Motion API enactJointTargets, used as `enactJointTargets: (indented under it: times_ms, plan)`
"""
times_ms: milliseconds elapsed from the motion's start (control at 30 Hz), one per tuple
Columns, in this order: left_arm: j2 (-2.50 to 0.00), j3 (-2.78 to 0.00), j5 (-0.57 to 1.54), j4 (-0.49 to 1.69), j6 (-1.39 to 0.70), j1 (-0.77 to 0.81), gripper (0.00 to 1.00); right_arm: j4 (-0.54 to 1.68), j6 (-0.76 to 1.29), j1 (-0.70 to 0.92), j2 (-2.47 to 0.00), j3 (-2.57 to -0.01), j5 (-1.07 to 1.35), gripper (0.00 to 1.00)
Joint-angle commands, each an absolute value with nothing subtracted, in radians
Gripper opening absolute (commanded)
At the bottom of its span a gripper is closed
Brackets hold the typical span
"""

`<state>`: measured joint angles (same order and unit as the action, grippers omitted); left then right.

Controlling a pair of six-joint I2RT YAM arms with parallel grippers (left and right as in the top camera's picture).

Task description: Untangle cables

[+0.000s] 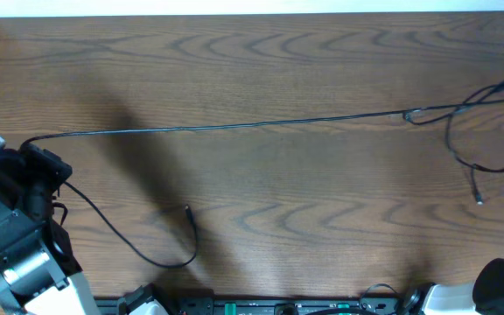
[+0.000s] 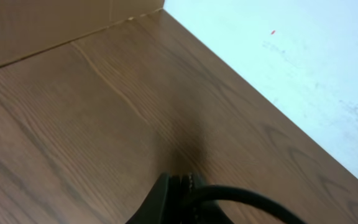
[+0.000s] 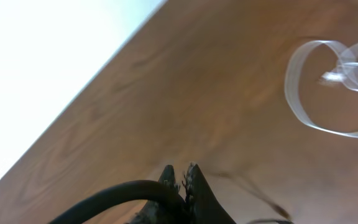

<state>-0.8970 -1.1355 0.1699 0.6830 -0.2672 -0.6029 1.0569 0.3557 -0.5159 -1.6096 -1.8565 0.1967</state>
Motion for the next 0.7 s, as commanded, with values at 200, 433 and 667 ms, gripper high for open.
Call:
enactJointTargets:
  times_ms: [200, 433, 667]
  plan:
    - [-0.999, -1.134, 0.499, 0.636, -0.176, -0.617, 0.08, 0.934, -0.016, -0.385, -1.623, -1.868, 1.090, 0.01]
    - [-1.073, -1.134, 0.809, 0.632, -0.088, -0.616, 0.08, 0.744, -0.039, -0.108, -1.624, -1.868, 1.285, 0.19]
    - [-1.076, -1.134, 0.823, 0.681, -0.040, -0.616, 0.07, 0.670, -0.054, 0.125, -1.623, -1.868, 1.047, 0.99]
